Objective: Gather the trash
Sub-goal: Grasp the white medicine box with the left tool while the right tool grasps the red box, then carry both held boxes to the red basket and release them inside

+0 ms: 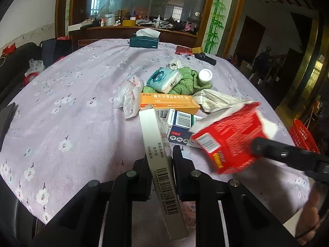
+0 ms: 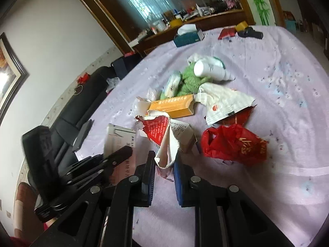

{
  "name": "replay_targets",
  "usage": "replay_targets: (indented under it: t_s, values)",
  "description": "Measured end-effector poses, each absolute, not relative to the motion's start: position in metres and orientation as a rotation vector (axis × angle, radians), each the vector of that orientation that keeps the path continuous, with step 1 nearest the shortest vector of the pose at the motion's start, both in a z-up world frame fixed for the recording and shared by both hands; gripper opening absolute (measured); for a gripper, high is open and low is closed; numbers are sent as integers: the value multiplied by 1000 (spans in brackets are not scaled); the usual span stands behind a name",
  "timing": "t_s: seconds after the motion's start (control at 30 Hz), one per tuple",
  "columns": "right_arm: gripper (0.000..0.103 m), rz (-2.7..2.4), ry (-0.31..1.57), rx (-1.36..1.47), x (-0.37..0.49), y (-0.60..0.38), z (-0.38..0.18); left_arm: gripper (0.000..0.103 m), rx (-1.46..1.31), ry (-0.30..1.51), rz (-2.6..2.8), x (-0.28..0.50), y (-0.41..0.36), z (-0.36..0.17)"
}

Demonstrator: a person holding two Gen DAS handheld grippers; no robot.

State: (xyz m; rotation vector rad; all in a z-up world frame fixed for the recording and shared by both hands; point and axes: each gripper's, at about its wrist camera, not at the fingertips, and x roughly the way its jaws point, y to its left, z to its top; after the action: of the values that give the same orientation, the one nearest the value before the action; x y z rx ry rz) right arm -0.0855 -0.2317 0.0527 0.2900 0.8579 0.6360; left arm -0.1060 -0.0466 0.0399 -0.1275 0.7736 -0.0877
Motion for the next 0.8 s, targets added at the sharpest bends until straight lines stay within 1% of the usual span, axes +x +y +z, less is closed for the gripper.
replay_targets:
  t_s: [0.33,0.4,0.67,0.8]
  values:
    - [18,578,763,288,-113,-268,70,14,-111,790,-91,-102,-61,34]
    - [18,567,749,298,-118,-277,73,12,-103,780,-109,-103,-67,39]
    - [18,496,674,360,-133,-323,89,12,-53,721,-189,-104,-100,69]
    - [18,414,616,410,-145,-368,104,12,-26,699,-302,-101,-139,86]
